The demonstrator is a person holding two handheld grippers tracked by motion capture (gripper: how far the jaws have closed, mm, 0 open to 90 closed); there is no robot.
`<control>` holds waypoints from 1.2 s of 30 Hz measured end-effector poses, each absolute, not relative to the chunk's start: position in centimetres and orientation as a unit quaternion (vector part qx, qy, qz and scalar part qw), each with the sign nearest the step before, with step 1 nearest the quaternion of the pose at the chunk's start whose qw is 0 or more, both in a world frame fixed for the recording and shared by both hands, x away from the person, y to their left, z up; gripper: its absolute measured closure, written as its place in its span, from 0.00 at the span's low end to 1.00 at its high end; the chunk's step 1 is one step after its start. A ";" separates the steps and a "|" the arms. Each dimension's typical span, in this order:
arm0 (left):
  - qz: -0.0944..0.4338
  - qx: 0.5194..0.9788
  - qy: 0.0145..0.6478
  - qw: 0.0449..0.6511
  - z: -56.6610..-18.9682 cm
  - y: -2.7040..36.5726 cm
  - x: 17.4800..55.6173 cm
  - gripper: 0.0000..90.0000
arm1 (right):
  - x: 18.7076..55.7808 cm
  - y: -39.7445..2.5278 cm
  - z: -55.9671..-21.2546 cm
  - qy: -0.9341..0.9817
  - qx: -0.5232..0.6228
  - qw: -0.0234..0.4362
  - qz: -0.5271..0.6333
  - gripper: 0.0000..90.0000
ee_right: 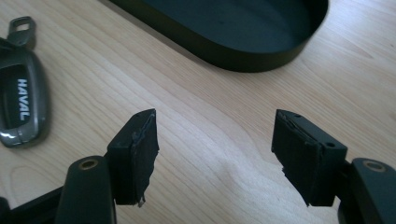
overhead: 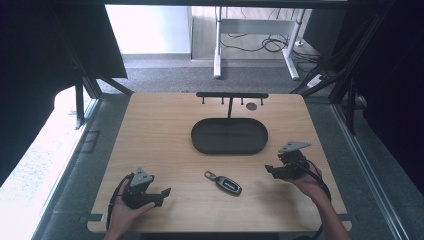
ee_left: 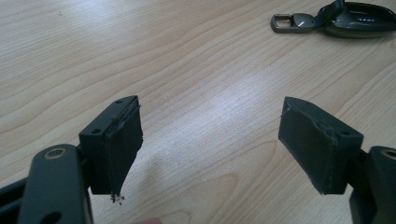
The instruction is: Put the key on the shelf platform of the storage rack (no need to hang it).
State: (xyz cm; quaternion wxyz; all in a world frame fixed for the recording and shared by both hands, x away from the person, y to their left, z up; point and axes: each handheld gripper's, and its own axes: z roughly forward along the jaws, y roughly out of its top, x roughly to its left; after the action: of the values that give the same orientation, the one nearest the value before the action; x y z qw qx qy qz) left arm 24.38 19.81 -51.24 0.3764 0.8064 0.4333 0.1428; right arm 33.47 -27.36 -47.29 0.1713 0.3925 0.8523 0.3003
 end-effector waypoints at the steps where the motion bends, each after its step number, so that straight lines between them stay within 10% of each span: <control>1: 0.143 0.806 0.433 0.376 -51.2 19.8 24.4 0.24 | 33.5 -27.1 -47.1 0.855 0.388 0.170 0.299 0.36; 36: 0.140 0.812 0.425 0.374 -51.2 19.1 24.3 0.24 | 34.0 -22.3 -45.7 0.893 0.317 0.134 0.289 0.39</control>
State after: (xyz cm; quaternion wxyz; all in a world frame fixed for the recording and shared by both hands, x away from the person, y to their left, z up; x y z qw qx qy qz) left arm 24.29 19.13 -51.23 0.3739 0.8123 0.4253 0.1398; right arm 34.03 -22.30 -45.69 0.1337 0.3171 0.8933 0.2891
